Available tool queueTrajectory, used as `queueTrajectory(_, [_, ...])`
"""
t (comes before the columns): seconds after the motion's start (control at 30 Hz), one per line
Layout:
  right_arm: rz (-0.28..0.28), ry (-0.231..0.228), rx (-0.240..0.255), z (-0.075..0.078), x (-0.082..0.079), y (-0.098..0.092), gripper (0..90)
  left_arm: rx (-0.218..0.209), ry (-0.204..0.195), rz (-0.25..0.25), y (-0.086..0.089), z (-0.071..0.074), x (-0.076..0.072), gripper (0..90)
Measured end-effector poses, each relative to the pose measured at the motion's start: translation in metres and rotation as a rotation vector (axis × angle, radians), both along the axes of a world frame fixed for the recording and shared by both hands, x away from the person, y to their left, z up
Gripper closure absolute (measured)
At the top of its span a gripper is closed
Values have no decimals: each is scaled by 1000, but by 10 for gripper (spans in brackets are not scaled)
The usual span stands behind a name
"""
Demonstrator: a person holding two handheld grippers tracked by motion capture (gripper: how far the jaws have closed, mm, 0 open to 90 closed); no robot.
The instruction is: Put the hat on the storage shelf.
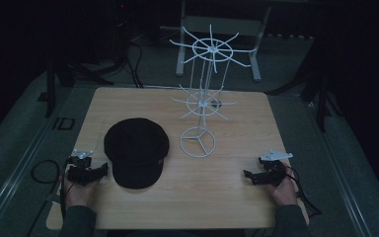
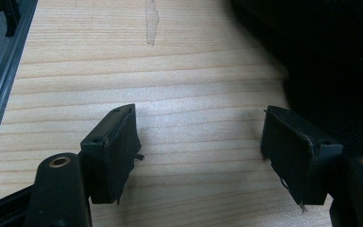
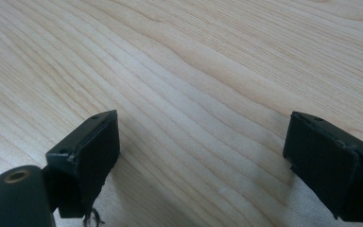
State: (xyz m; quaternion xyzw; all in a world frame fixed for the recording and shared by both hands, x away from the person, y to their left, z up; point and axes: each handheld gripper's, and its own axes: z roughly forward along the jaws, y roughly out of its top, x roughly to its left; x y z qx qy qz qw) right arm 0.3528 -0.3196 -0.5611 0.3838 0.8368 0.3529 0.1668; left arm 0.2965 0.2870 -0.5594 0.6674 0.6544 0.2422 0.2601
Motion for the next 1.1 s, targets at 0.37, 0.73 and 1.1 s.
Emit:
queueTrajectory(0.37, [-13, -1, 0, 0, -1, 1, 115, -14, 53, -1, -2, 8, 0, 468])
queueTrajectory(0.73, [-20, -1, 0, 0, -1, 1, 116, -10, 22, -104, -9, 38, 2, 424])
queueTrajectory(1.1, [-27, 2, 1, 0, -2, 1, 116, -57, -44, -116, -8, 70, 15, 384])
